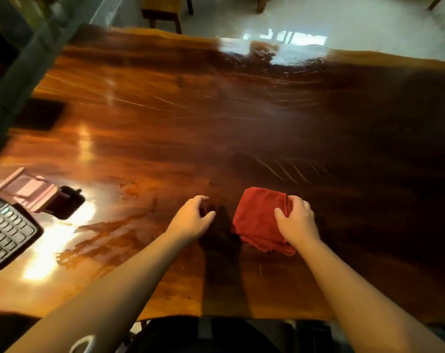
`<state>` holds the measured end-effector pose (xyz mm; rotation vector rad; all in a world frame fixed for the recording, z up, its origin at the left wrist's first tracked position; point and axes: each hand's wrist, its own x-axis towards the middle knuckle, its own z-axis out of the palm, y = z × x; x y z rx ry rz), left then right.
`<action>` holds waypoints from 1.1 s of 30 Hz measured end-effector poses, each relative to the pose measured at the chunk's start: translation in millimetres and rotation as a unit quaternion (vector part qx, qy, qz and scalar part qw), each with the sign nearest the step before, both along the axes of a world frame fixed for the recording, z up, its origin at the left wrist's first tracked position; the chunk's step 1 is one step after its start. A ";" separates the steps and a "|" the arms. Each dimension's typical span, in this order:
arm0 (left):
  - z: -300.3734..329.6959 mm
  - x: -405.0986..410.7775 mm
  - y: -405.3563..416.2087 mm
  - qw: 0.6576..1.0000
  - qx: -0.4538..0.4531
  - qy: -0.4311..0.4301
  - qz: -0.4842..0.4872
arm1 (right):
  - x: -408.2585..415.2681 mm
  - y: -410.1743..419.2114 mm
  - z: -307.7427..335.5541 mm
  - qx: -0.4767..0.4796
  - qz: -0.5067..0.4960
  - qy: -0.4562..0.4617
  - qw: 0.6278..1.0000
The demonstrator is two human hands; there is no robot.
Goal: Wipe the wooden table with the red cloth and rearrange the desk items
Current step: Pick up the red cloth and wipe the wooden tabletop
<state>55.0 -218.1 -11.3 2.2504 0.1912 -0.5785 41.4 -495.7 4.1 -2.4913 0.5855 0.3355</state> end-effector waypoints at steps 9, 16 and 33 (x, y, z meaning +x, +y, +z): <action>-31.8 -62.0 112.9 0.943 0.326 0.013 0.068 | -4.4 43.8 -68.2 -0.137 0.169 0.052 0.975; -43.4 -55.1 134.9 0.928 0.372 0.015 0.004 | -6.9 55.5 -81.1 -0.211 0.147 -0.007 0.966; -67.3 -60.5 197.0 0.936 0.344 -0.066 0.024 | 54.4 148.1 -85.0 -0.220 0.255 -0.079 0.938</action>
